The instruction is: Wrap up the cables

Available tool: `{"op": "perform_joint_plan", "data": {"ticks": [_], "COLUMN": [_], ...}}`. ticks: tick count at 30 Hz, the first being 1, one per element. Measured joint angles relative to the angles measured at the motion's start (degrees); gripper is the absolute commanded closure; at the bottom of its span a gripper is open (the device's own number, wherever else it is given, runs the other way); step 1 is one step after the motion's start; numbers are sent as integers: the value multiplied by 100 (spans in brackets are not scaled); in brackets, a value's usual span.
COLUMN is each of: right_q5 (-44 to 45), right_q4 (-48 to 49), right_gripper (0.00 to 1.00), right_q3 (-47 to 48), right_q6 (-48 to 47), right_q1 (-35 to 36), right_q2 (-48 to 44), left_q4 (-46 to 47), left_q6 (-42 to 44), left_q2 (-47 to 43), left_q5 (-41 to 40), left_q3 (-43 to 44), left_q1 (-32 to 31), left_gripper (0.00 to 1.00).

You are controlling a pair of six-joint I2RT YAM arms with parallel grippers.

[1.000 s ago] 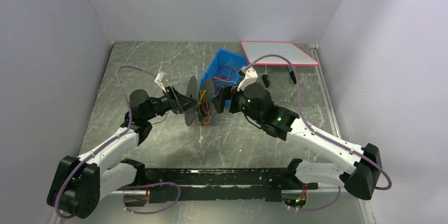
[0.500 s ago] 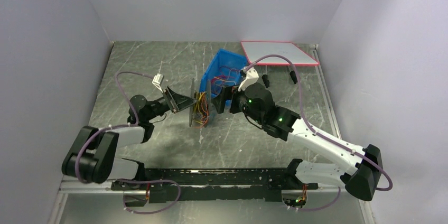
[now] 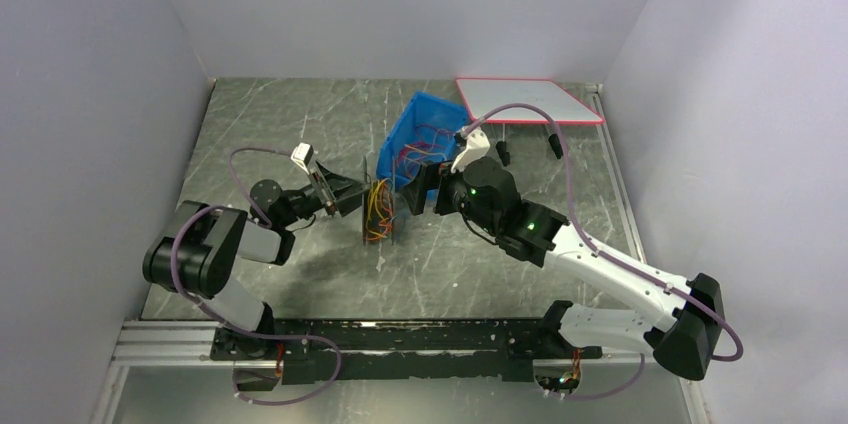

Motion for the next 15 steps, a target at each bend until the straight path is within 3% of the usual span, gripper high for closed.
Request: {"op": "perform_joint_plan", "data": {"ticks": [5, 11, 15], "right_q5": [0, 0, 0], "right_q4": [0, 0, 0], "right_gripper": [1, 1, 1], "right_q3": [0, 0, 0], "right_q6": [-2, -2, -2], "right_q1": [0, 0, 0], "right_q2": [17, 33, 59], "left_q4": [44, 57, 57], "left_q6": [-116, -173, -184], "left_q2": [72, 85, 85], "left_q5": [11, 13, 15], "left_q3": [4, 4, 2], "left_q1": [17, 39, 55], "left_gripper": [85, 60, 52]}}
